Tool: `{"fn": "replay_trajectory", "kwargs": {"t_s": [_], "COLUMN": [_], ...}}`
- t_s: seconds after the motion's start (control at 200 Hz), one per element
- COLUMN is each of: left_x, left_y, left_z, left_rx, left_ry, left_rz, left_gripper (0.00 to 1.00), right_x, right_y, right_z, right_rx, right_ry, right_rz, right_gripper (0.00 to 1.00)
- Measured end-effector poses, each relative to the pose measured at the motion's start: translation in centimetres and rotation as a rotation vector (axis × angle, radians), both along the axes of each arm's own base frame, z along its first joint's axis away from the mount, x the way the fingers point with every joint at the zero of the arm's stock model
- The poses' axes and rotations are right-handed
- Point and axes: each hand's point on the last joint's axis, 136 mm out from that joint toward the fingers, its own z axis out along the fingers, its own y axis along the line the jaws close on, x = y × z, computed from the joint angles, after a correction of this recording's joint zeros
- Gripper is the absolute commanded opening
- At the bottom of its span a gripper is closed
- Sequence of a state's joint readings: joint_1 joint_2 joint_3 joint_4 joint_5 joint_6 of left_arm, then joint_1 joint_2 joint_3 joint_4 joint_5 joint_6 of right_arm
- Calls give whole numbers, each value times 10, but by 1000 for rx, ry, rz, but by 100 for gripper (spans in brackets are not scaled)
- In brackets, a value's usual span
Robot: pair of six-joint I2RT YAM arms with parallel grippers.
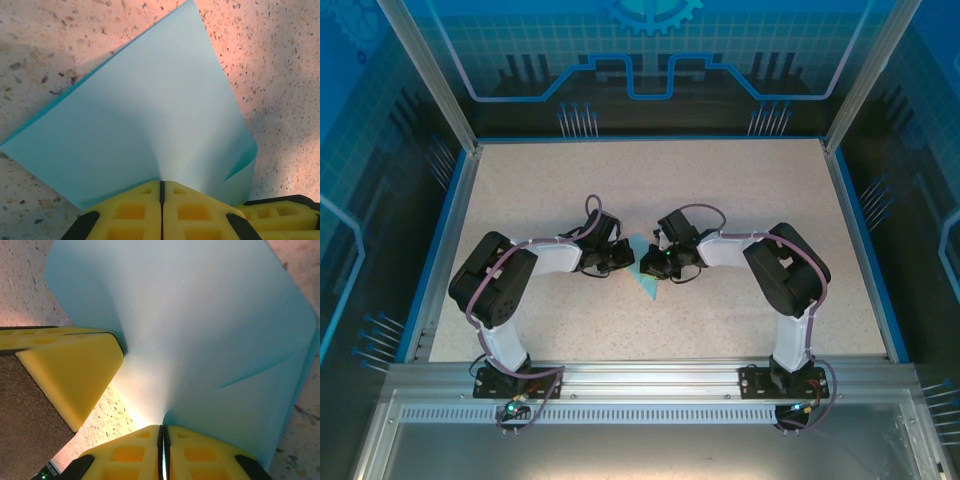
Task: Fold a paper plane with a square sheet of paper (pick it up from the middle)
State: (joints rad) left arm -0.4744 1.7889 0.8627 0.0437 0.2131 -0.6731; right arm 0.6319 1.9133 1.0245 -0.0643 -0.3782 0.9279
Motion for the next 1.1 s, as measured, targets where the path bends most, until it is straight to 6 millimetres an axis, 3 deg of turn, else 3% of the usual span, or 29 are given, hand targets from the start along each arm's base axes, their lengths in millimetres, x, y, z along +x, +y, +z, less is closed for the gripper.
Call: {"fn": "replay_trajectory", "kwargs": {"t_s": [0.715, 1.1], "left_x": [1, 1], "left_y": [-1, -1], "left_z": [0, 0], "left_rx": [-4, -6], "left_ry": [-3, 1], "left_rz": [-1, 6], "left_gripper": [8, 14], "right_x": [3, 3], "right_y": [0, 2], "right_z": [1, 0], "right_rx": [18, 34], "right_ry": [-2, 10], "right_rz": [-14, -8], "right_gripper": [14, 24]}}
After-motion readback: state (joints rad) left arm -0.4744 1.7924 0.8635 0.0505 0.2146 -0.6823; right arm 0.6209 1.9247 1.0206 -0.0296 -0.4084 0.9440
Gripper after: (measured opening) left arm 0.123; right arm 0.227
